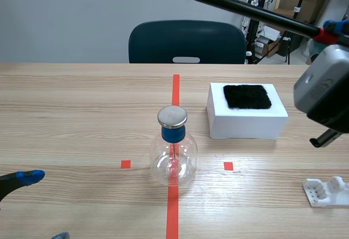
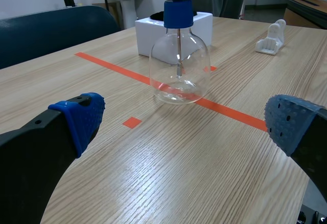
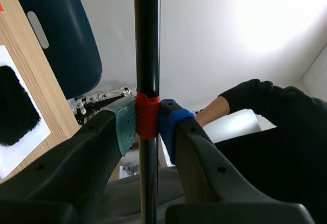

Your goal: Do the electroscope experiment. move the rod toward and away from the electroscope

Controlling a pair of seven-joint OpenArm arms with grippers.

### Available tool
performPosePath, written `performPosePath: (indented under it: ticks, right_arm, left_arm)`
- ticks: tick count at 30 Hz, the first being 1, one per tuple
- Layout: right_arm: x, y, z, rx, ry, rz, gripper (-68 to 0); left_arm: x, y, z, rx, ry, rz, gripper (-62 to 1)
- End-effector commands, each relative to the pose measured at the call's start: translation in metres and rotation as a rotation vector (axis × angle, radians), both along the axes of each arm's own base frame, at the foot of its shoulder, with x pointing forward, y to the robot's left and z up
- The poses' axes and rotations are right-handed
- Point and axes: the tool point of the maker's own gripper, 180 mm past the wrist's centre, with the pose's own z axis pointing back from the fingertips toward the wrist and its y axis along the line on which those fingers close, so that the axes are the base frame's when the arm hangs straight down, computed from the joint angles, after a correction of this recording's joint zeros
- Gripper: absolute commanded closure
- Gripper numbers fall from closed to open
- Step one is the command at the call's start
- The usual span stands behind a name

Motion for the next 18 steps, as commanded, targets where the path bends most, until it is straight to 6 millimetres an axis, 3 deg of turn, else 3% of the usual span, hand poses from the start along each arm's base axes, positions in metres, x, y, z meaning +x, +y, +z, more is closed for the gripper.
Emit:
performPosePath:
  ticks: [1,18]
  right_arm:
    - [-0.0002,0.0002,0.0061,0.001,-0.020,0.006,-0.2]
    - [0.0032,-0.0072,0.0053,-0.027,-0.021,-0.039,-0.2]
  left_arm:
    - [0.0015,0.0038,0.0131,-0.039,-0.045,0.009,-62.3]
    - [0.0015,0.0038,0.0131,-0.039,-0.045,0.009,-62.3]
